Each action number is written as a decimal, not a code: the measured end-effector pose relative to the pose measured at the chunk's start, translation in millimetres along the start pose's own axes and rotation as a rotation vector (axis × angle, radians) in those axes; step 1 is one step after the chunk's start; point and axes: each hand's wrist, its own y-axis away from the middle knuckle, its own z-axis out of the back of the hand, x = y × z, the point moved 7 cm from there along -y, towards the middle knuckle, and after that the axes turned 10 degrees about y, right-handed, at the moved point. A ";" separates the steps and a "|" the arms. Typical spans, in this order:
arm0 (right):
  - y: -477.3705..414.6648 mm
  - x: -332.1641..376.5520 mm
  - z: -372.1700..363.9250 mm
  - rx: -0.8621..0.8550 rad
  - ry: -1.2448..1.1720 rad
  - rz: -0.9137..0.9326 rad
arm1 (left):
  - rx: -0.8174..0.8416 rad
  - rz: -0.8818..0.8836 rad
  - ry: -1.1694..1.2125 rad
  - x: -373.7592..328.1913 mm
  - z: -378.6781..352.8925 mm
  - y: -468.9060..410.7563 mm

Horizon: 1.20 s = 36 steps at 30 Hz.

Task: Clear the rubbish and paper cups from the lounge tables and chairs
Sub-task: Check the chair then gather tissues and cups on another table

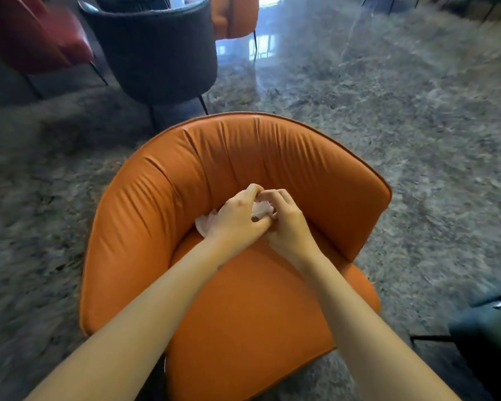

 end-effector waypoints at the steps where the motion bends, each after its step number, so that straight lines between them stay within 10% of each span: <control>1: -11.2 1.5 -12.1 0.017 -0.004 0.013 | -0.016 0.029 -0.015 14.9 10.7 -7.4; 24: -22.0 -254.9 -346.2 0.595 0.359 -0.024 | -0.138 0.594 -0.249 399.0 -109.3 11.0; 36: -30.1 -259.3 -381.3 0.500 0.389 0.009 | -0.178 0.583 -0.298 419.3 -139.6 25.5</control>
